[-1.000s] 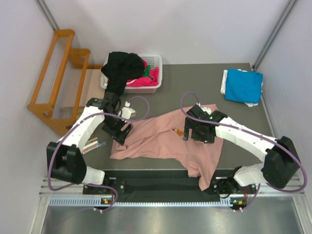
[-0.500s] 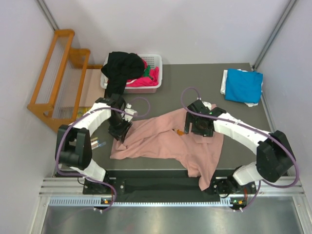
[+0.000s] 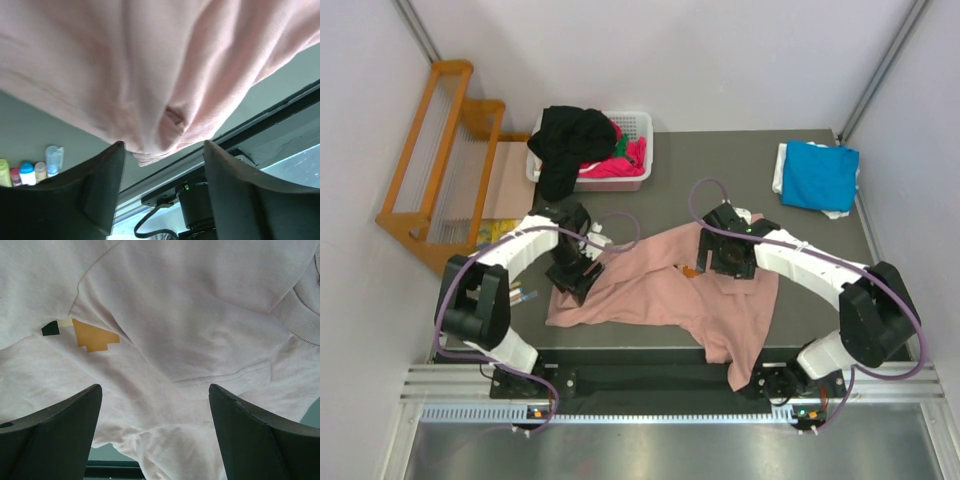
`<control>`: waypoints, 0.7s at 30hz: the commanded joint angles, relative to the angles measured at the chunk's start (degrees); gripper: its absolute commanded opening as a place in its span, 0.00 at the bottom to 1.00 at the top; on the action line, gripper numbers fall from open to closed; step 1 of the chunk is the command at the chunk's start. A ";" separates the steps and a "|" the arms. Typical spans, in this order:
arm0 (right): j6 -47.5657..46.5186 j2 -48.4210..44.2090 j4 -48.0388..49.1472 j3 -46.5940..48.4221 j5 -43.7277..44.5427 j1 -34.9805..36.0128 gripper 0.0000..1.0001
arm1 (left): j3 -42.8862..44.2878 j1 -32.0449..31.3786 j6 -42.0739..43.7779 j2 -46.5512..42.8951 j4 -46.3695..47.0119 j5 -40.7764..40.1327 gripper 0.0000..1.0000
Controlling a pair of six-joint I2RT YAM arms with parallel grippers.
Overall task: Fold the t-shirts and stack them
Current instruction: Flatten the tshirt out
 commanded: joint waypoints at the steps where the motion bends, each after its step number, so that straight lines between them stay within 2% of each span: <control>1: -0.84 0.04 1.95 2.51 0.09 -0.90 0.87 | -2.26 -1.88 -0.15 0.33 0.80 -2.35 0.64; 4: -1.28 0.21 2.30 2.51 0.53 -1.51 0.84 | -3.14 -1.89 -0.23 1.65 2.03 -4.02 0.51; 7: -1.81 1.00 2.39 3.12 1.32 -2.57 0.83 | -3.32 -1.89 -0.06 2.53 2.83 -5.43 0.43; 15: -2.95 5.48 4.94 2.16 2.03 -4.33 0.82 | -2.35 -1.89 -0.32 1.92 2.56 -5.51 0.40; 21: -3.48 11.02 7.93 0.66 2.29 -5.38 0.70 | -2.61 -1.89 -0.32 0.78 2.65 -6.30 0.40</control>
